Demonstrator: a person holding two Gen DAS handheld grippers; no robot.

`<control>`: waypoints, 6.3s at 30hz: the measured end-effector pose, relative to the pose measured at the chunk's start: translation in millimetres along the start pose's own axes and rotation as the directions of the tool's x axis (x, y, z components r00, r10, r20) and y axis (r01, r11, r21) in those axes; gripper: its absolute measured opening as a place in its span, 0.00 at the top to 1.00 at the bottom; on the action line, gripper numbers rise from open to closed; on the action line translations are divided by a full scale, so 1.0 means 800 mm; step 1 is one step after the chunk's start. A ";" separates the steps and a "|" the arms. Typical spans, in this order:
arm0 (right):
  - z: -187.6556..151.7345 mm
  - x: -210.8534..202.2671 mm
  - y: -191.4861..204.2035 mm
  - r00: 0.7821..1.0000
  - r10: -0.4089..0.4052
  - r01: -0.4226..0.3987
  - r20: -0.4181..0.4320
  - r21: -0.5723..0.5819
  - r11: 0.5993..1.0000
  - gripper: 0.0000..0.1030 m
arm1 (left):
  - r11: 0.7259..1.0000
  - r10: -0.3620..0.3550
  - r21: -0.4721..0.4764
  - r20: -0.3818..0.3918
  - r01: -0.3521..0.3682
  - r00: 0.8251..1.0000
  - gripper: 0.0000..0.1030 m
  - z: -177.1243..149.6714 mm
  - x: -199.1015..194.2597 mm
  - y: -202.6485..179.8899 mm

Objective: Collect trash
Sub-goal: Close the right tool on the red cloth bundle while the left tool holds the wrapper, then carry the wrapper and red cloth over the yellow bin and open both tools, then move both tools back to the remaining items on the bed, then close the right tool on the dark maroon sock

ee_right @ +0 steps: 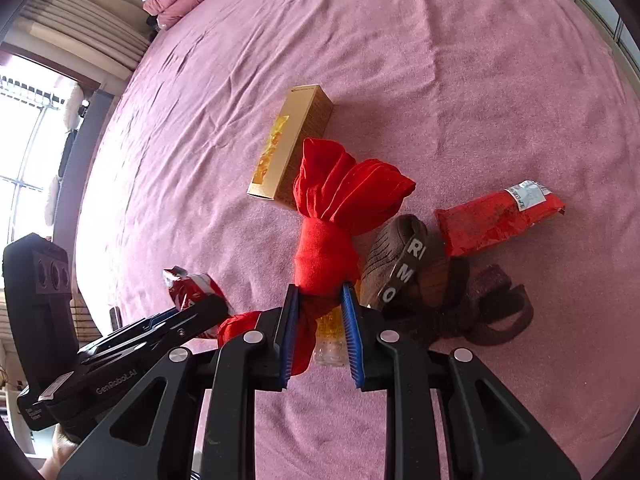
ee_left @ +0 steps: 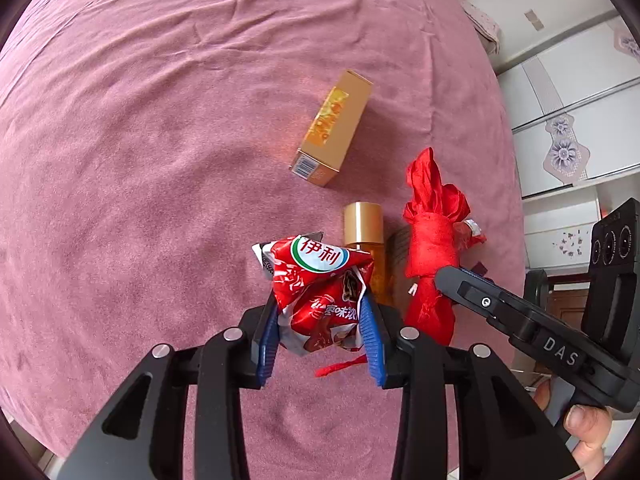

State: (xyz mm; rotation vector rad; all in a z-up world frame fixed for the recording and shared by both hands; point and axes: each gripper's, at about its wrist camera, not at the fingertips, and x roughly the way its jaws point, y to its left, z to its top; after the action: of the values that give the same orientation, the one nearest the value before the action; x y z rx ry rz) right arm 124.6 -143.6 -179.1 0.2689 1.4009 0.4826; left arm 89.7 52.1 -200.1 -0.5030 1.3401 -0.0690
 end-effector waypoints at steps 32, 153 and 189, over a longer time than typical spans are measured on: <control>-0.177 -0.235 -0.270 0.970 -0.112 0.025 0.214 0.373 0.928 0.79 | 0.895 -0.052 0.425 -0.202 0.135 0.978 0.65 -0.138 0.069 -0.340; -0.006 0.009 -0.110 0.997 -0.038 0.053 -0.071 0.217 0.975 0.58 | 0.995 0.090 0.050 -0.160 -0.082 0.983 0.18 -0.026 0.084 -0.055; -0.042 -0.083 -0.137 0.999 -0.030 0.022 0.033 0.214 0.977 0.85 | 0.992 0.121 -0.022 -0.201 -0.128 0.972 0.67 -0.007 0.111 -0.043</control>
State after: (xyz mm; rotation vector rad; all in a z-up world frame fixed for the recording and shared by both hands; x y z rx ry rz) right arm 103.7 -274.3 -176.5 0.4302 1.4207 0.3040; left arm 113.9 -9.4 -268.6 -0.4492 1.5689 0.0078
